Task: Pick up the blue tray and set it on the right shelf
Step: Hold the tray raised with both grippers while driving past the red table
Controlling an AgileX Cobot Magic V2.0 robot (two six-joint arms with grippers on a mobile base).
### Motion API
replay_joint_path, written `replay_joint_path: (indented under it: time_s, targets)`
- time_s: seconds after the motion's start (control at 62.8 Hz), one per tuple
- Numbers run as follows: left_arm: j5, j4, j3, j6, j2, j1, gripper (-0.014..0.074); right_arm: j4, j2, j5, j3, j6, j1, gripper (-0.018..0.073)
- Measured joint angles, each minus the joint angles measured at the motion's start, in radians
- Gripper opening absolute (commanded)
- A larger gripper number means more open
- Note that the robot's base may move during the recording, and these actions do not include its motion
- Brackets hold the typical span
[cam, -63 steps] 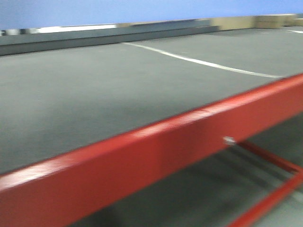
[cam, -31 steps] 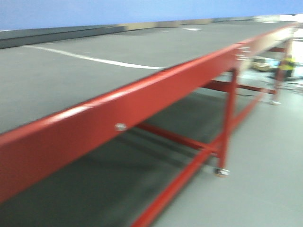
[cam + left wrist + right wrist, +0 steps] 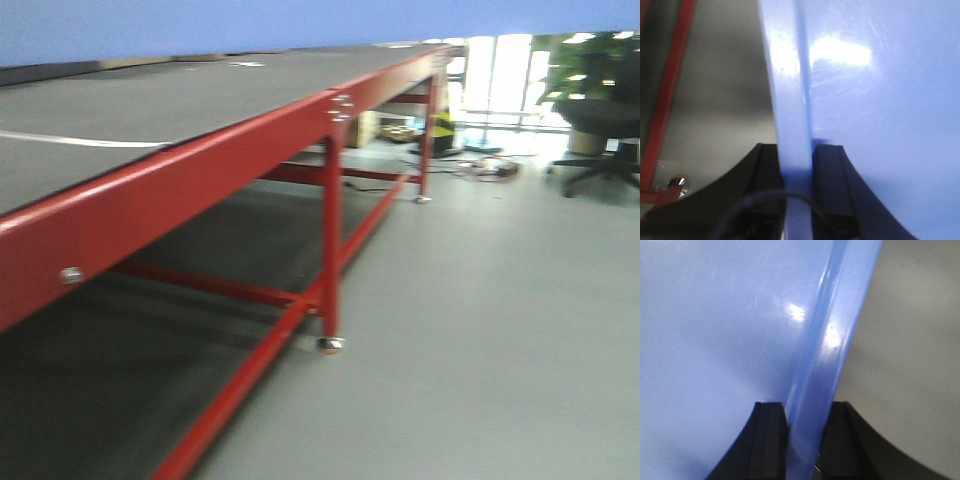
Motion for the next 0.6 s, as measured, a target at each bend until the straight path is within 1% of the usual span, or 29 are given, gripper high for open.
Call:
replay_joint_path:
  time_s: [0.605]
  targets:
    - [0.002,-0.002,0.0,0.0,0.0,0.0,-0.0048,0.0,0.0,0.002,0.0,0.0,0.0,0.0055]
